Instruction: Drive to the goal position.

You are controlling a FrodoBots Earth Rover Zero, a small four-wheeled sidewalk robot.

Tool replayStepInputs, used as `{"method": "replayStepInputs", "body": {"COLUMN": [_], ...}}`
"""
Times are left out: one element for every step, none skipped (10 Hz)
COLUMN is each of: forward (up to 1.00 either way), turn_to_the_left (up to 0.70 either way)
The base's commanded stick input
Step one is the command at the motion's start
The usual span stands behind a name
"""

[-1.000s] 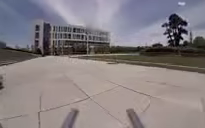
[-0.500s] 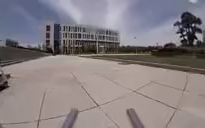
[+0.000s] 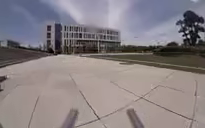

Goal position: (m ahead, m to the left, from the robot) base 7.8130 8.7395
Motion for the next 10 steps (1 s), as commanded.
{"method": "replayStepInputs", "body": {"forward": [0.5, 0.5, 0.5, 0.5, 0.5, 0.5, 0.5, 0.5, 0.5, 0.5], "turn_to_the_left": [0.5, 0.5, 0.5, 0.5, 0.5, 0.43, 0.23, 0.04, 0.0, 0.0]}}
